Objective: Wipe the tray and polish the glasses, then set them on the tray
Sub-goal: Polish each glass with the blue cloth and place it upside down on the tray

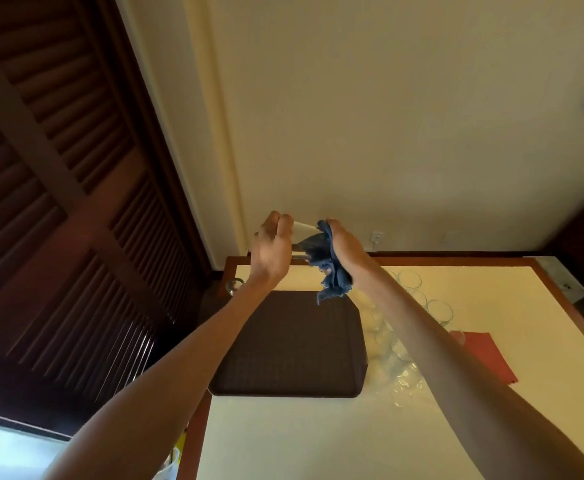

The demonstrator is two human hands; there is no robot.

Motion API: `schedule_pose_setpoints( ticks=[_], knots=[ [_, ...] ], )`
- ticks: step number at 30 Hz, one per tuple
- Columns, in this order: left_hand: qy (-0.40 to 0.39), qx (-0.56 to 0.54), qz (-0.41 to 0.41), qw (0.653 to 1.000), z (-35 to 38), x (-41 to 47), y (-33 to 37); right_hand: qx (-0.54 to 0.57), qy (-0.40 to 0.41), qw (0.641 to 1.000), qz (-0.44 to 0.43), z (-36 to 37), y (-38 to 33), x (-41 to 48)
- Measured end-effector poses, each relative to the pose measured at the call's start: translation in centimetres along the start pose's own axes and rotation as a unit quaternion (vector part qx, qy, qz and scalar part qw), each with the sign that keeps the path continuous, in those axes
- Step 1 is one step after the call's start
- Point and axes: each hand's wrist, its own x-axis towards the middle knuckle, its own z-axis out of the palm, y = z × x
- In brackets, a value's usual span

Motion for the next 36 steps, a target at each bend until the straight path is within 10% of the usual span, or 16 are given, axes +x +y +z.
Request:
schedule_pose_setpoints(
  ticks=[3, 9, 15, 21, 28, 33, 36],
  knots=[
    [0.03, -0.035, 0.055, 0.997, -0.1, 0.2, -0.6, -0.029, 0.005, 0.999, 0.019, 0.2, -1.0, -0.1],
    [-0.032, -0.102, -0.185, 0.977, -0.6, 0.7, 0.7, -0.112, 0.164, 0.944, -0.264, 2.2, 0.9, 0.0],
    [0.06, -0.02, 0.064, 0.996, -1.1, 0.1, -0.9, -0.083, 0.031, 0.996, -0.005, 1.5, -0.6, 0.8],
    [-0.035, -0.097, -0.242, 0.965, -1.4, 1.0, 1.2, -0.146, 0.154, 0.943, -0.255, 2.7, 0.5, 0.2],
    [0.037, -0.021, 0.065, 0.997, -1.6, 0.4, 0.2, -0.068, -0.011, 0.997, 0.036, 1.0, -0.8, 1.8],
    [-0.013, -0.103, -0.168, 0.98, -1.2, 1.0, 1.2, -0.097, 0.104, 0.971, -0.194, 2.1, 0.3, 1.1],
    [-0.017, -0.053, -0.147, 0.988, -1.3, 1.1, 1.5, -0.024, 0.049, 0.99, -0.131, 1.9, 0.1, 1.2]
  ],
)
